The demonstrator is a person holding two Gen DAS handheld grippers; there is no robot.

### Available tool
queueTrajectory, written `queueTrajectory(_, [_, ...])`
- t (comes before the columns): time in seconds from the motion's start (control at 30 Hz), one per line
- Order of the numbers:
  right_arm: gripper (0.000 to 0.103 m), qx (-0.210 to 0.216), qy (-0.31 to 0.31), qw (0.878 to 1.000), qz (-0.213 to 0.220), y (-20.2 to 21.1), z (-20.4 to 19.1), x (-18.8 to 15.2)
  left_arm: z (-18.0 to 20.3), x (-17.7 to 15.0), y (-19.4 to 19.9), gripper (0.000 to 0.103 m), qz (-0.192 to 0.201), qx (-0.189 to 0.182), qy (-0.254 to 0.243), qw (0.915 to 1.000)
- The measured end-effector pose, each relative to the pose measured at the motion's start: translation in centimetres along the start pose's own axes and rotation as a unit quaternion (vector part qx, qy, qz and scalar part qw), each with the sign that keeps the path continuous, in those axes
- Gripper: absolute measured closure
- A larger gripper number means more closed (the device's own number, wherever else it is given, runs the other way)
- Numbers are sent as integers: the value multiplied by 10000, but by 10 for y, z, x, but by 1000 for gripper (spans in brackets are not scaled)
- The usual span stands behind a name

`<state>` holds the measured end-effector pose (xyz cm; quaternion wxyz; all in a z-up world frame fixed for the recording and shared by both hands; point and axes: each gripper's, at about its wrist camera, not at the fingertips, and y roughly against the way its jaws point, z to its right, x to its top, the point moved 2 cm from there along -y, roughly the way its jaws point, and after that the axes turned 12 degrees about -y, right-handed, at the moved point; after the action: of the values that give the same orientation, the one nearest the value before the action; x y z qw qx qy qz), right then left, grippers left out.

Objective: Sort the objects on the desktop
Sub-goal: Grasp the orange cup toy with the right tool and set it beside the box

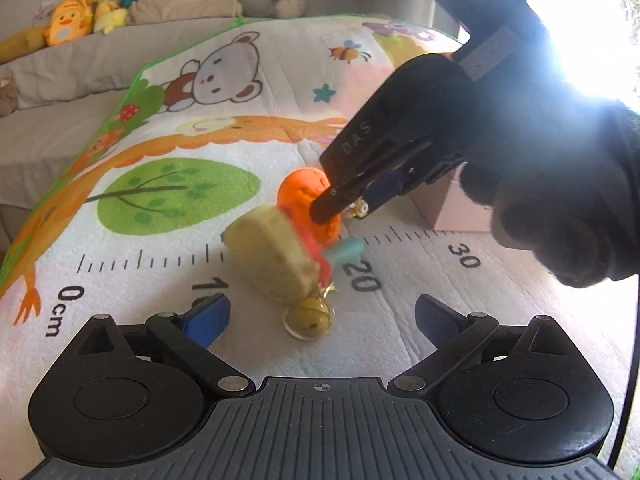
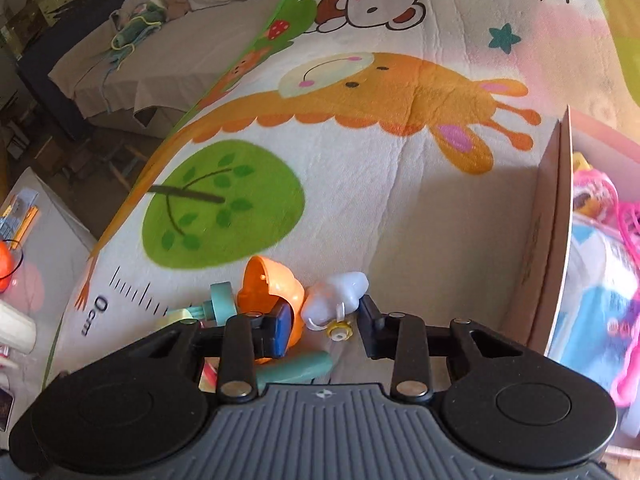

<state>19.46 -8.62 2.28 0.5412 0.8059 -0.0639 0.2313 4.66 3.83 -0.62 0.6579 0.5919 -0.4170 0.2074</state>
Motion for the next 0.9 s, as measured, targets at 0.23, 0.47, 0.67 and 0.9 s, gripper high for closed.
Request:
queueTrajectory(0.23, [70,-3,-372,9966,733,77,47,-67,11,-7,4,1,-204,-39,-272,9994])
queueTrajectory(0.47, [45,-760,-529,9834,1560,118,100,-114,13,-1,13,1,-246,314,-424,9983])
queueTrajectory(0.67, [26,-1080,-542,9707,2077,130,117,-145,24,14,28,1,-87,591,-667,9960])
queueTrajectory(0.9, [22,-1038,-916,9611,2389,139,139,-168,65,26,18,0,-54,117,-1191,9928])
